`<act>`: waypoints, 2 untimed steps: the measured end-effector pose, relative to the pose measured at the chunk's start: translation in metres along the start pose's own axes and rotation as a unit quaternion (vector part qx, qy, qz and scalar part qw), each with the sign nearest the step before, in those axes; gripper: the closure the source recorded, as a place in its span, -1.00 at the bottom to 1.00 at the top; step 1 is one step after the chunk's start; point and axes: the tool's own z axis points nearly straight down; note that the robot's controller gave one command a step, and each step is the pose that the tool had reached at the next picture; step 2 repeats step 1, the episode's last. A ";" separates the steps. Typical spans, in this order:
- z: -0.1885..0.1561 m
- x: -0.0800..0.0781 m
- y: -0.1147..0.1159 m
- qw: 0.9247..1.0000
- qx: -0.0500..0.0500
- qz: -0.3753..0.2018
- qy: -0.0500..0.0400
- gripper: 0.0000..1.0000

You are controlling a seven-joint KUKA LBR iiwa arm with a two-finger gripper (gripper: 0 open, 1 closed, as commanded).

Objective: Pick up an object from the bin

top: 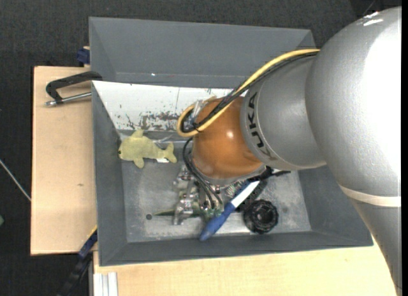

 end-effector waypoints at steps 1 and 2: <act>-0.151 -0.015 0.003 1.000 0.001 0.004 0.002 1.00; -0.151 -0.015 0.003 1.000 0.001 0.004 0.002 1.00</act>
Offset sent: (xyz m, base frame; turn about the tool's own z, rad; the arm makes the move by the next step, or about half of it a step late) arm 0.0095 0.0002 0.1456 0.0084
